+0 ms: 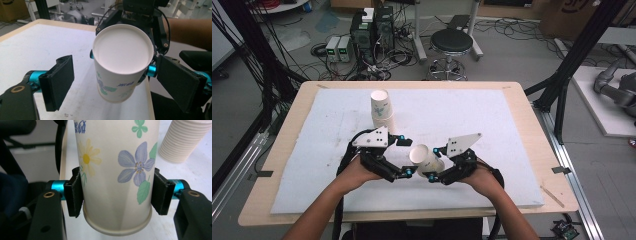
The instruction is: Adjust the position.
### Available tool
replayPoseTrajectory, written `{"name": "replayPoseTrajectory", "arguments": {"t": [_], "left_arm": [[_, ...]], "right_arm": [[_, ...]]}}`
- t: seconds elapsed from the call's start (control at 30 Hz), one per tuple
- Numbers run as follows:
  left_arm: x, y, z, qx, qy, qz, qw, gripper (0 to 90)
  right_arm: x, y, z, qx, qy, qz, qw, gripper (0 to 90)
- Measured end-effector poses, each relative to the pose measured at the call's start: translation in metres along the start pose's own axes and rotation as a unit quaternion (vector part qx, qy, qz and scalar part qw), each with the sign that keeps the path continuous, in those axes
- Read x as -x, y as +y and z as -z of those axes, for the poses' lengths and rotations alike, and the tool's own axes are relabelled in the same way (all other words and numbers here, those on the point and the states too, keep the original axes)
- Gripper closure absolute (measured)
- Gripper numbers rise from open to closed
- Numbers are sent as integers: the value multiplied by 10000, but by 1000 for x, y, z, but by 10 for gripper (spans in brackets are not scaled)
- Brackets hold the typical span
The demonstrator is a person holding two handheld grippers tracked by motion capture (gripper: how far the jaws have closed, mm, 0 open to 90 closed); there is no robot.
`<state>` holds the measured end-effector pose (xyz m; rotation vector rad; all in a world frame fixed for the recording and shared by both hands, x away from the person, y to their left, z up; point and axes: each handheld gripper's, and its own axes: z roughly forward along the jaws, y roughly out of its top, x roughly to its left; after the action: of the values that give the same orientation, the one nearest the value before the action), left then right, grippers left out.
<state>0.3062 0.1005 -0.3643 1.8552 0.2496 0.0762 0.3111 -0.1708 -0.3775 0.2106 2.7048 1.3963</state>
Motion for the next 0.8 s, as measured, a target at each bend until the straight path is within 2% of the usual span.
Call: {"name": "replayPoseTrajectory", "arguments": {"t": [0.03,0.13,0.17,0.23,0.27,0.43,0.47,0.5,0.63,0.67,0.7,0.77,0.8], "left_arm": [[0,0,-1,-39,12,0,10000,143],[0,0,-3,-174,-6,-25,9998,144],[0,1,-4,-235,-22,-39,9997,144],[1,1,-7,-335,-40,-69,9994,144],[1,1,-8,-389,-48,-77,9992,145],[2,1,-14,-538,-111,-113,9984,146],[2,2,-14,-573,-123,-133,9982,147],[2,2,-15,-576,-130,-121,9982,147],[2,1,-18,-711,-148,-147,9972,150],[2,1,-18,-776,-156,-175,9967,153],[2,1,-19,-782,-162,-162,9967,153],[1,0,-20,-827,-169,-168,9963,163],[1,0,-20,-838,-181,-170,9962,163]], "right_arm": [[1,2,0,-205,1,72,9998,376],[1,5,1,-369,-15,162,9992,376],[1,8,1,-545,-14,235,9982,376],[2,9,1,-612,5,249,9978,376],[2,12,0,-849,5,329,9959,376],[1,16,-2,-1056,107,341,9938,376],[0,20,-3,-1246,89,427,9912,376],[0,20,-3,-1246,89,427,9912,376],[-1,26,-5,-1531,111,543,9867,376],[-1,29,-7,-1727,119,603,9831,376],[-1,29,-7,-1727,119,603,9831,376],[-3,32,-9,-1927,144,624,9792,376],[-3,32,-9,-1927,144,624,9792,376]]}}
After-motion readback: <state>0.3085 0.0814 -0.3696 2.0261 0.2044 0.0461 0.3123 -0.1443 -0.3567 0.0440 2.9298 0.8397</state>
